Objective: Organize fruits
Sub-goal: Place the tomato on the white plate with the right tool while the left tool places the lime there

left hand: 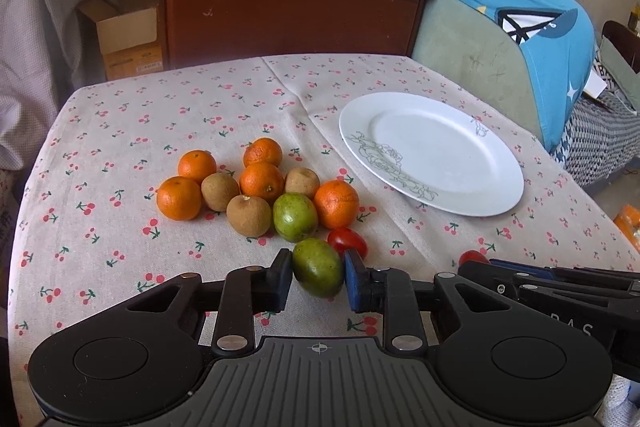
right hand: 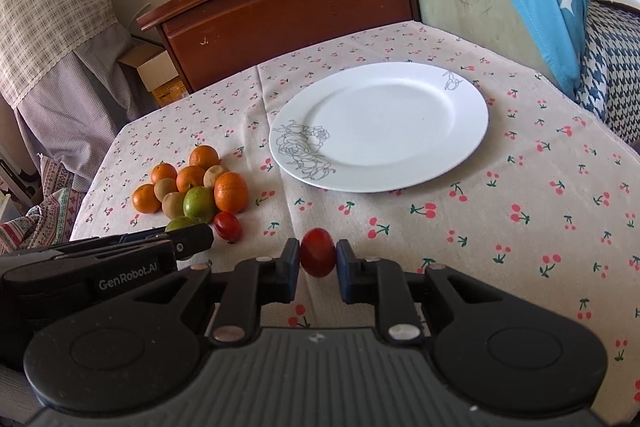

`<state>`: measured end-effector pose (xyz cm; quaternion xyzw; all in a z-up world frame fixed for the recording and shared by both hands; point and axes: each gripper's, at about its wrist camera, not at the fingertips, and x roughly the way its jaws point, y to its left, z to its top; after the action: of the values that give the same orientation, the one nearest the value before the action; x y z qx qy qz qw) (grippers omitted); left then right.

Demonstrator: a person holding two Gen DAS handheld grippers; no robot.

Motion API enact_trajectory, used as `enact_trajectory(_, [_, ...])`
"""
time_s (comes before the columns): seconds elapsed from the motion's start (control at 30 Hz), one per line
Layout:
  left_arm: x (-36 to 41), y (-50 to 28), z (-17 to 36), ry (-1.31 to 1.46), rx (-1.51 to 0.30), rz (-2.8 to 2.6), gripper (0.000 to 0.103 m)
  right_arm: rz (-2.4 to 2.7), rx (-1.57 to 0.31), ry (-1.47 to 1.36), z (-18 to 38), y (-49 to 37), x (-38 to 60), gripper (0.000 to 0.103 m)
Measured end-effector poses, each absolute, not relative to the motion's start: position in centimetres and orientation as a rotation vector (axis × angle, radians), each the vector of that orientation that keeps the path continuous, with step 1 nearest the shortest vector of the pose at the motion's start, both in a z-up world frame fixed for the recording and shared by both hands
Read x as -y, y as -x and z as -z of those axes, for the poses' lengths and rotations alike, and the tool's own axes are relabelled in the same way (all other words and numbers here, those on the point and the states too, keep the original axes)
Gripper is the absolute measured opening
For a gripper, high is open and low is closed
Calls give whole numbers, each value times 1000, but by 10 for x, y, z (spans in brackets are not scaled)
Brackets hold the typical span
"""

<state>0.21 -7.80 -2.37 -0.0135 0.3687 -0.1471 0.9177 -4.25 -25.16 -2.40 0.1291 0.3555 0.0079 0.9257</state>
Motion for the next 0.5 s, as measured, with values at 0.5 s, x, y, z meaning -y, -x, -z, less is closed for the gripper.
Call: enact_trajectory(0.5, [101,-21,6,66,-687,370,25,32,-628,-317,14,26,275,19])
